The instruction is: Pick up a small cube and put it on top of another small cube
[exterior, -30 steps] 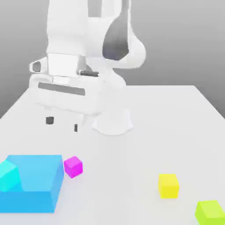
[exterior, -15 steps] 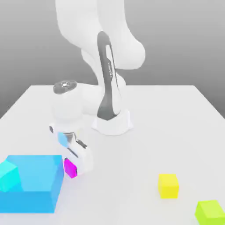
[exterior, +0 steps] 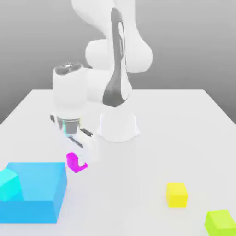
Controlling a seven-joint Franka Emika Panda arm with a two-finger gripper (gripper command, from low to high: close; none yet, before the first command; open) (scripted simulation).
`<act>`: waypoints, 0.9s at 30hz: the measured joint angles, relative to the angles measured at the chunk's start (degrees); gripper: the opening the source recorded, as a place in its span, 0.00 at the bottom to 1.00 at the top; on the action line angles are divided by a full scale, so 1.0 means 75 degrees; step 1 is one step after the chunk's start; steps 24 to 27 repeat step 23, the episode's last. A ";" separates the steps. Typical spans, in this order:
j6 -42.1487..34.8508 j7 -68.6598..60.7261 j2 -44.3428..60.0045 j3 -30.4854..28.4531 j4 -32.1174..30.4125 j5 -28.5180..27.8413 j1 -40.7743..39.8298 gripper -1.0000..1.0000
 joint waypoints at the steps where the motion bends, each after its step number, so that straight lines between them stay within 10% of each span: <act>1: -0.0220 -0.0221 0.0015 -0.0056 0.0248 0.0087 0.0029 0.00; 16: -0.3930 -0.2529 0.1007 -0.0768 0.4363 -0.0359 -0.1032 0.00; 19: -0.3415 -0.2740 0.1604 -0.0722 0.4429 -0.0267 -0.1054 0.00; 20: -0.3130 -0.2779 0.1841 -0.0715 0.4378 -0.0227 -0.1062 1.00; 27: -0.3130 -0.2780 0.1841 -0.0714 0.4378 -0.0227 -0.1062 1.00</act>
